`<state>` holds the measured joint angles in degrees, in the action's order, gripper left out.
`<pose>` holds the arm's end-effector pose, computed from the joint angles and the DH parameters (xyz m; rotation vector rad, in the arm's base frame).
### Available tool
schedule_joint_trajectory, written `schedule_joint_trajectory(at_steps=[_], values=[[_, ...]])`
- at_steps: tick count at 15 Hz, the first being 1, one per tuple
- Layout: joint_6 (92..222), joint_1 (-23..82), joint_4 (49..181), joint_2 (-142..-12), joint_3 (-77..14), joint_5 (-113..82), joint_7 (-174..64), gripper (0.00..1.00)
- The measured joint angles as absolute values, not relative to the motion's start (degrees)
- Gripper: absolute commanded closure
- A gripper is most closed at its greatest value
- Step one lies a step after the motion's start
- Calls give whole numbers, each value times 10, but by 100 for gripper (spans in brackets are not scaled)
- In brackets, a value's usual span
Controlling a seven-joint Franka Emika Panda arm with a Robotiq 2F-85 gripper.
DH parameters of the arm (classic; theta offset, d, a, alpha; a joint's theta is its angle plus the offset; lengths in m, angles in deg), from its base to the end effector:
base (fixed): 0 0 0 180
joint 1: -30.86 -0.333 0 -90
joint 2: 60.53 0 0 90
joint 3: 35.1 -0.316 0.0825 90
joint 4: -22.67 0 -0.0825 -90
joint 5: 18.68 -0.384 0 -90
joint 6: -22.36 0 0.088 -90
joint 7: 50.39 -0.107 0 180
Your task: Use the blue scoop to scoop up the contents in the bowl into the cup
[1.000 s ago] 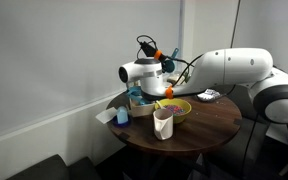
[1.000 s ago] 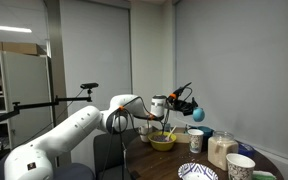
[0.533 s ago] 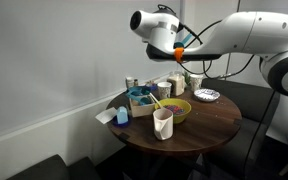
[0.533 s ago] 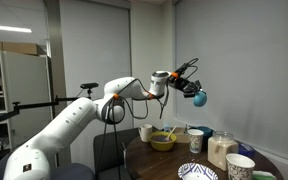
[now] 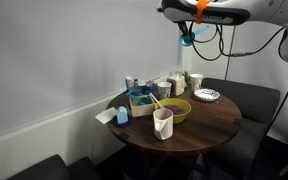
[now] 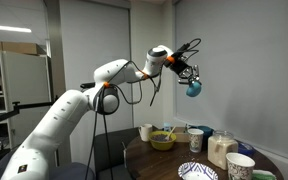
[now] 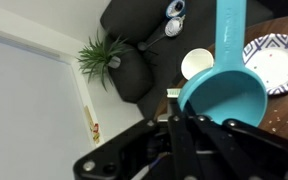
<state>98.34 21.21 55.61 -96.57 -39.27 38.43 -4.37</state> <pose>0.6712 0.0308 0.7086 2.0995 0.7729 -0.1871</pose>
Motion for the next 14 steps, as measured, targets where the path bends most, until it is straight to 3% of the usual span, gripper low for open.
schedule_joint_trajectory(at_steps=[7,14], values=[[970,302,595,-934,-435,225,-197,99],[1003,394,714,-925,-455,64,-394,99]])
